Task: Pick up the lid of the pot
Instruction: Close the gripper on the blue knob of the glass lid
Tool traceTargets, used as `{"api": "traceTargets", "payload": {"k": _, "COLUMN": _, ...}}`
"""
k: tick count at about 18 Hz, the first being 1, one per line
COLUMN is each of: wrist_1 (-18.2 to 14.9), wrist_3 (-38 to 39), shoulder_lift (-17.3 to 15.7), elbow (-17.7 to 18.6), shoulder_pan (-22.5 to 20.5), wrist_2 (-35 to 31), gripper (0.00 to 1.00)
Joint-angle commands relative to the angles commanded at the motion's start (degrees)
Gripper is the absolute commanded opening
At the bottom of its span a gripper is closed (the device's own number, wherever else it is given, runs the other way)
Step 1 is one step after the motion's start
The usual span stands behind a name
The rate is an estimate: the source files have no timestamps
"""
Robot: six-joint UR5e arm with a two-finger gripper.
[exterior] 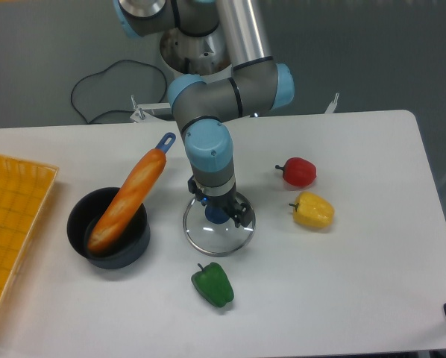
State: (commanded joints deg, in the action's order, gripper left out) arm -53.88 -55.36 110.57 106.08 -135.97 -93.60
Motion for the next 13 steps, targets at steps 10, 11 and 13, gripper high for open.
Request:
{"api": "traceTargets", "payload": {"k": 10, "wrist_1": 1.41, "wrist_3": -0.53, "shoulder_lift": 0.09, "elbow": 0.97, "shoulder_pan": 0.44, "wrist_2": 0.0, "gripper": 1.0}}
{"api": "traceTargets", "payload": {"k": 11, "wrist_1": 1.58, "wrist_3": -0.53, "shoulder_lift": 0.09, "elbow": 1.06, "shoulder_pan": 0.44, "wrist_2": -0.09, "gripper": 1.0}}
{"api": "traceTargets", "payload": {"k": 13, "wrist_1": 1.58, "wrist_3": -0.53, "shoulder_lift": 0.18, "elbow": 1.06, "shoulder_pan": 0.44, "wrist_2": -0.09, "gripper": 1.0}}
